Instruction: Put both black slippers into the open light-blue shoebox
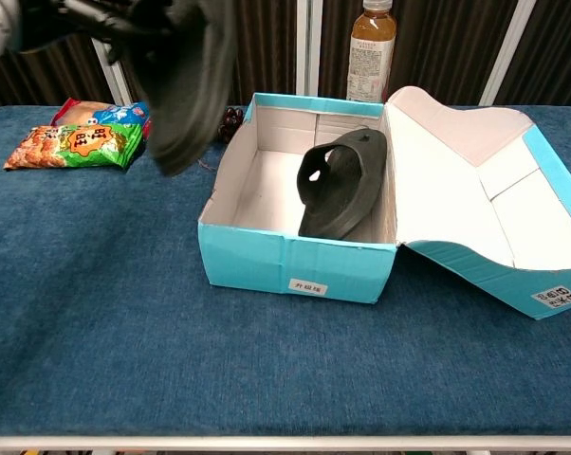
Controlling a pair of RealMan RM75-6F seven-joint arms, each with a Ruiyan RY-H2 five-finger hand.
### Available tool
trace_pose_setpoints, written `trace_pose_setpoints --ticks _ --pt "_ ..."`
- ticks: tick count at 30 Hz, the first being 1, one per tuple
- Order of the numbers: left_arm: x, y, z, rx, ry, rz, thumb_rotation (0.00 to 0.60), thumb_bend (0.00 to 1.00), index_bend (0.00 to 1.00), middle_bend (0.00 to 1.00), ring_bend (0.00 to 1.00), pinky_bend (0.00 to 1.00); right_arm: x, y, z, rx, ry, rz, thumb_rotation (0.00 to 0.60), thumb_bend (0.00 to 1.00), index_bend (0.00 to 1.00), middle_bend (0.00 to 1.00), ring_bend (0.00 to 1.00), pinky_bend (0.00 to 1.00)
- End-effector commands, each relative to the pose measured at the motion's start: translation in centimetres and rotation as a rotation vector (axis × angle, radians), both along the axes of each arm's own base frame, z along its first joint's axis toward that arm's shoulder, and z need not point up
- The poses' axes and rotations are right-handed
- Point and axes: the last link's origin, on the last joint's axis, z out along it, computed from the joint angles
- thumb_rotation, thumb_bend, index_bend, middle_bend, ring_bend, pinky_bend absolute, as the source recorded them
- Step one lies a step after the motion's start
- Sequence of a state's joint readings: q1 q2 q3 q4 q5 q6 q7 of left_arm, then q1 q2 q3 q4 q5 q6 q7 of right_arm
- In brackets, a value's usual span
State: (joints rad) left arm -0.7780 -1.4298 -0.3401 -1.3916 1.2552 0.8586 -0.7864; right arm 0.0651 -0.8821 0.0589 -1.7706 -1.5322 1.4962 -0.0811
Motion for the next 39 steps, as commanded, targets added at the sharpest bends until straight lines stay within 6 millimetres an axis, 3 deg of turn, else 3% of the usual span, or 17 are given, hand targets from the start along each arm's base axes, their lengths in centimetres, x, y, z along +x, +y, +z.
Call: trace_pose_setpoints --ticks 1,7,14,24,39 --pt "3.3 1.5 -3.6 -0.070 -0.030 -0.114 0.600 0.07 0.47 0.45 0.58 0.65 0.1 -0.1 0.0 0.000 0.002 -0.003 0.600 0.05 0.00 0.00 0.00 0.00" --pt "4.3 2.6 -6.8 -0.077 0.000 -0.136 0.600 0.07 0.47 0.45 0.57 0.63 0.1 -0.1 0.0 -0.002 0.006 -0.013 0.600 0.05 0.00 0.00 0.00 0.00" --pt "4.2 3.1 -8.8 -0.063 0.055 -0.145 0.600 0.07 0.47 0.45 0.55 0.62 0.0 0.0 0.1 -0.007 0.006 -0.023 0.600 0.04 0.00 0.00 0.00 0.00" --pt "3.2 3.4 -10.4 -0.057 0.126 -0.133 0.600 0.07 0.48 0.45 0.52 0.58 0.1 -0.1 0.1 -0.007 0.006 -0.021 0.600 0.05 0.00 0.00 0.00 0.00" --pt "3.0 4.2 -10.9 -0.034 0.140 -0.106 0.600 0.07 0.47 0.45 0.49 0.57 0.2 0.2 0.3 -0.015 0.011 -0.027 0.600 0.05 0.00 0.00 0.00 0.00"
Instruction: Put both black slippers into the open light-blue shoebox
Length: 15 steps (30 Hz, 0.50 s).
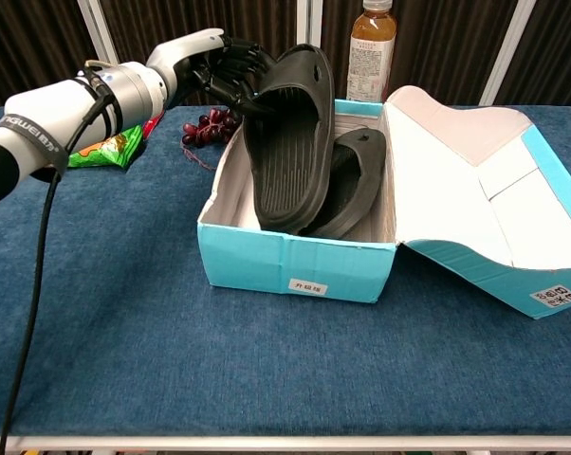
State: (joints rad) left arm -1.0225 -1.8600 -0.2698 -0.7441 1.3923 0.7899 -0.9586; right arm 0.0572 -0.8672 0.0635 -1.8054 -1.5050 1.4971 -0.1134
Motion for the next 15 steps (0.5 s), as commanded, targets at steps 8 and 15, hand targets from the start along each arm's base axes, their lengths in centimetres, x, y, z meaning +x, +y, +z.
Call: trace_pose_setpoints --ticks 8,15 --pt "-1.3 -1.1 -1.0 -0.033 0.067 -0.005 0.600 0.05 0.47 0.45 0.34 0.50 0.2 0.0 0.0 0.002 0.003 0.004 0.600 0.05 0.00 0.00 0.00 0.00" --pt "-1.6 -1.8 -1.3 -0.032 0.185 -0.036 0.600 0.01 0.46 0.39 0.17 0.37 0.2 0.0 0.0 0.003 0.003 0.006 0.600 0.05 0.00 0.00 0.00 0.00"
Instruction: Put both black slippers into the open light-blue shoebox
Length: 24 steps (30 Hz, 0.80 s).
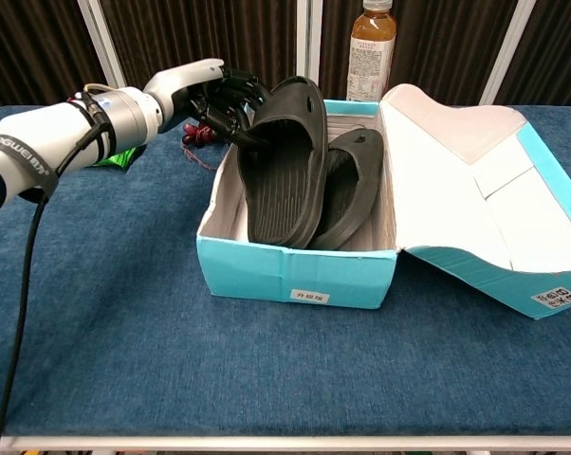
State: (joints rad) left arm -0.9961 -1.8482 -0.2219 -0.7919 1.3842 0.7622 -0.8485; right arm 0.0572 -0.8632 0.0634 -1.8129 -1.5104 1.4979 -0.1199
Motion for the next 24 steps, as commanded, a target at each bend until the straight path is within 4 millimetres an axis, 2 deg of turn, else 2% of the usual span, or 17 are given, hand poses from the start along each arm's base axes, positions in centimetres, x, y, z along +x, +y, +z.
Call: trace_pose_setpoints --ticks 1,2,5,7,11,14,21,24 --pt "-0.3 -0.3 0.1 0.003 0.090 -0.027 0.600 0.00 0.42 0.34 0.13 0.34 0.0 0.0 0.0 0.002 0.000 0.001 0.600 0.04 0.00 0.00 0.00 0.00" --pt "-0.3 -0.3 0.2 0.011 0.115 -0.038 0.600 0.00 0.36 0.27 0.07 0.31 0.0 0.0 0.0 0.003 0.000 0.002 0.600 0.05 0.00 0.00 0.00 0.00" --pt "-0.3 -0.4 0.5 0.039 0.179 -0.067 0.600 0.00 0.23 0.15 0.01 0.24 0.0 0.0 0.0 0.004 -0.002 0.003 0.600 0.05 0.00 0.00 0.00 0.00" --pt "-0.3 -0.6 1.0 0.058 0.209 -0.084 0.600 0.00 0.18 0.10 0.00 0.22 0.0 0.0 0.0 0.005 -0.002 0.004 0.600 0.05 0.00 0.00 0.00 0.00" --pt "-0.5 -0.9 2.0 0.098 0.275 -0.119 0.600 0.00 0.12 0.05 0.00 0.19 0.0 0.1 0.0 0.006 -0.004 0.005 0.600 0.05 0.00 0.00 0.00 0.00" --pt "-0.4 -1.1 3.2 0.143 0.293 -0.139 0.600 0.00 0.11 0.04 0.00 0.19 -0.1 0.2 0.1 0.008 -0.006 0.006 0.600 0.05 0.00 0.00 0.00 0.00" --pt "0.1 -2.1 7.3 0.194 0.341 -0.229 0.600 0.01 0.14 0.05 0.00 0.17 -0.3 0.2 0.2 0.007 -0.008 0.008 0.600 0.05 0.00 0.00 0.00 0.00" --pt "1.1 -2.4 8.0 0.170 0.343 -0.259 0.600 0.09 0.20 0.09 0.00 0.17 -0.2 0.1 0.1 0.010 -0.011 0.012 0.600 0.05 0.00 0.00 0.00 0.00"
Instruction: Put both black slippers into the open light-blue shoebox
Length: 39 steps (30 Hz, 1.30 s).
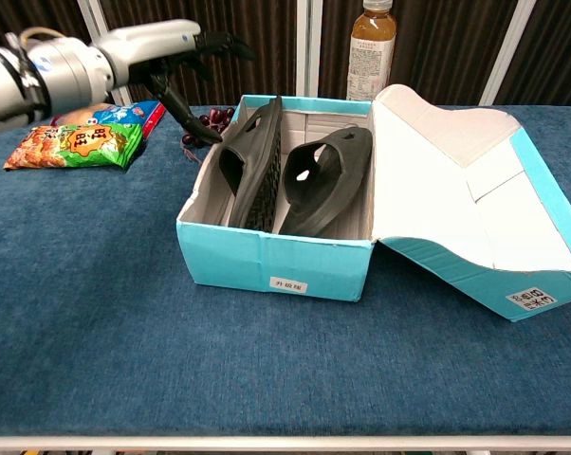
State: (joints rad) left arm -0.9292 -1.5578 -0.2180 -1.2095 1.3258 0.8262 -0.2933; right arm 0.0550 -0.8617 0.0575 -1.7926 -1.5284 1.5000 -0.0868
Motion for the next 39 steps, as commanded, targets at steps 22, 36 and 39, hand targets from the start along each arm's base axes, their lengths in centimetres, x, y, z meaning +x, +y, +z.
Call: trace_pose_setpoints --ticks 22,36,39 --pt "3.2 0.7 -4.3 -0.164 0.222 -0.018 0.504 0.29 0.26 0.15 0.00 0.14 -0.4 0.0 -0.1 0.000 -0.009 -0.010 0.600 0.05 0.00 0.00 0.00 0.00" --pt "-3.5 -0.6 5.8 0.118 -0.016 0.125 0.599 0.28 0.25 0.15 0.00 0.15 -1.4 -0.3 0.1 0.003 -0.053 -0.031 0.600 0.05 0.00 0.00 0.00 0.00" --pt "-7.9 -2.0 9.3 0.271 0.025 0.208 0.600 0.27 0.25 0.15 0.00 0.15 -2.1 -0.8 0.0 0.017 -0.101 -0.038 0.600 0.05 0.00 0.00 0.00 0.00"
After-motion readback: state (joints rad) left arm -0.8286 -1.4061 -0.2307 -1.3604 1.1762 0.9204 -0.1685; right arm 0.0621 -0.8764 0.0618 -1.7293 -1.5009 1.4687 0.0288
